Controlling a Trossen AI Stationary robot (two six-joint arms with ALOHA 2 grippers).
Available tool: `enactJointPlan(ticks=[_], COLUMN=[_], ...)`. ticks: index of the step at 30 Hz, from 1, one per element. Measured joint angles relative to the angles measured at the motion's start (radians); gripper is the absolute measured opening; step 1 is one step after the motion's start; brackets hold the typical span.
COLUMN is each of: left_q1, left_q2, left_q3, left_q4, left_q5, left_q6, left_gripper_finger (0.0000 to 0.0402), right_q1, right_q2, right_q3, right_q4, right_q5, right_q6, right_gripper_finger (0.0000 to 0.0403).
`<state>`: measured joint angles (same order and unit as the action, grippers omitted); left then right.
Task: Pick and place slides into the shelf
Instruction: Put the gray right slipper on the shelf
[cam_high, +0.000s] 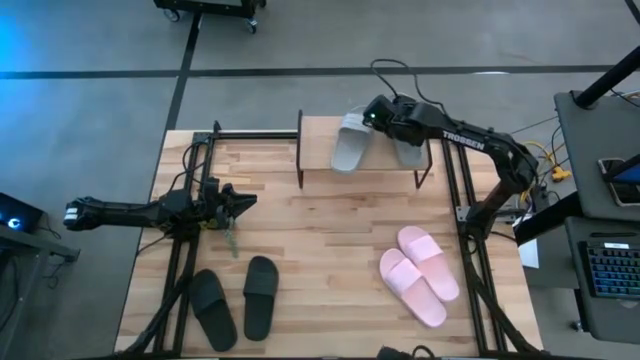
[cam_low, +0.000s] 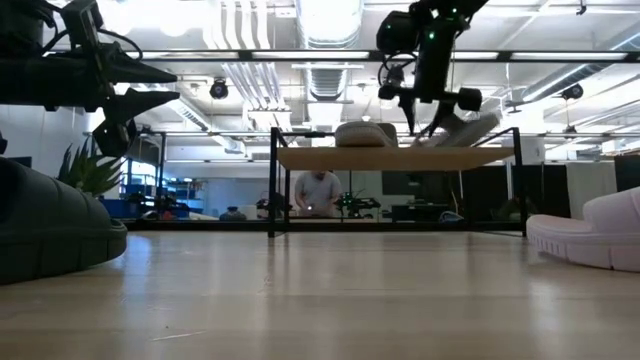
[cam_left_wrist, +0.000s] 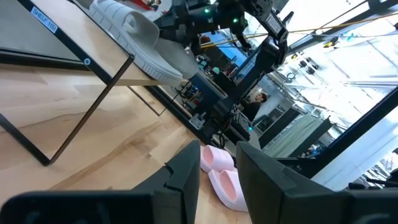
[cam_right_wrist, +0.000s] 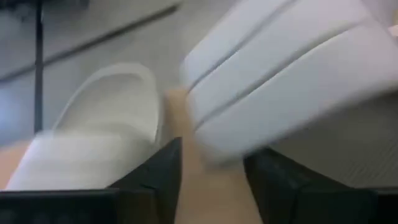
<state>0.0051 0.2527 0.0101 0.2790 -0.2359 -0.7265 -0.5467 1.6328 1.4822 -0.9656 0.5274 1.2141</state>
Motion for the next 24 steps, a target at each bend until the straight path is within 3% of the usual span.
enactJointPlan(ticks=[5, 8, 11, 17, 21, 24], left_q1=[0.0, 0.0, 0.0, 0.0, 0.0, 0.0], left_q2=[0.0, 0.0, 0.0, 0.0, 0.0, 0.0], left_q3=[0.0, 0.0, 0.0, 0.0, 0.0, 0.0], left_q4=[0.0, 0.0, 0.0, 0.0, 0.0, 0.0], left_q5=[0.0, 0.0, 0.001, 0.001, 0.001, -0.001], left_q6=[0.0, 0.0, -0.001, -0.001, -0.001, 0.0], left_gripper_finger=[0.0089, 0.0089, 0.0089, 0.0089, 0.0089, 0.0089], right_q1=[-0.002, -0.002, 0.004, 0.031, -0.022, -0.06], right_q2=[-0.018, -0.023, -0.05, -0.104, -0.088, -0.068], right_q3=[0.0, 0.0, 0.018, 0.115, 0.175, 0.175], right_q4=[-0.038, -0.08, -0.124, -0.199, -0.346, -0.36], right_q5=[-0.117, -0.145, -0.149, -0.04, -0.018, -0.055], right_q6=[-0.09, -0.126, -0.282, -0.673, -0.59, -0.595], right_gripper_finger=[0.0209, 0.0216, 0.0213, 0.018, 0.0137, 0.0099])
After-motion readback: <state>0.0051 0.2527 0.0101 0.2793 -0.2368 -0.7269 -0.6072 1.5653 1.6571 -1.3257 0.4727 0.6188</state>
